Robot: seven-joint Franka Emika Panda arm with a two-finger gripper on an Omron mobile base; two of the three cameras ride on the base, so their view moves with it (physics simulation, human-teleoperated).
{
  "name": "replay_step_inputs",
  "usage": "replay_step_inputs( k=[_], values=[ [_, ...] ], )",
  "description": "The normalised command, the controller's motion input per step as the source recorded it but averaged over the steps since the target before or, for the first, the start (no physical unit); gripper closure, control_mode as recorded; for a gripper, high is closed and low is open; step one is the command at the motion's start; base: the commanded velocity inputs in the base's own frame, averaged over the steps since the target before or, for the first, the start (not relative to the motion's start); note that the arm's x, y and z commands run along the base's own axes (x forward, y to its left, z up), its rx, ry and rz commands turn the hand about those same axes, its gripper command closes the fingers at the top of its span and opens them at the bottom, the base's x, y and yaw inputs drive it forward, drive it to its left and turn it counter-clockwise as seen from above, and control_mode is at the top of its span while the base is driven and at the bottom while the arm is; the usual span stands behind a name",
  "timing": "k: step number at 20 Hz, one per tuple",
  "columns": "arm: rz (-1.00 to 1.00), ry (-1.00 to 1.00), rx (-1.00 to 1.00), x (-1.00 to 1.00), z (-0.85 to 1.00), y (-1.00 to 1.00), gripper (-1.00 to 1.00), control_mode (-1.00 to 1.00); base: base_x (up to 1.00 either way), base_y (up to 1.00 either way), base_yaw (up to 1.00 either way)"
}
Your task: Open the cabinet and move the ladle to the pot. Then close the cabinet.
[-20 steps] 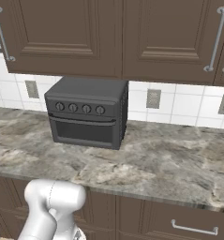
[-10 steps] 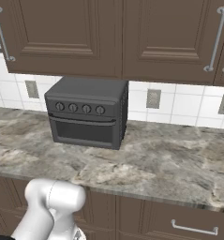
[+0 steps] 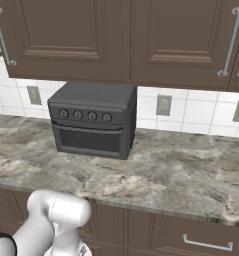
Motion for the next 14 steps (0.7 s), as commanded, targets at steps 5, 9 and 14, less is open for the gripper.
replay_step_inputs(
  k=[5,9,14],
  values=[
    [0.0,0.0,0.0,0.43,0.0,0.01,-1.0,-1.0,0.0,0.0,0.0],
    [0.0,-0.03,0.0,0.43,0.0,0.04,-1.0,-1.0,0.0,0.0,0.0],
    [-0.02,-0.06,0.0,0.36,0.0,0.14,-1.0,-1.0,0.0,0.0,0.0]
  ],
)
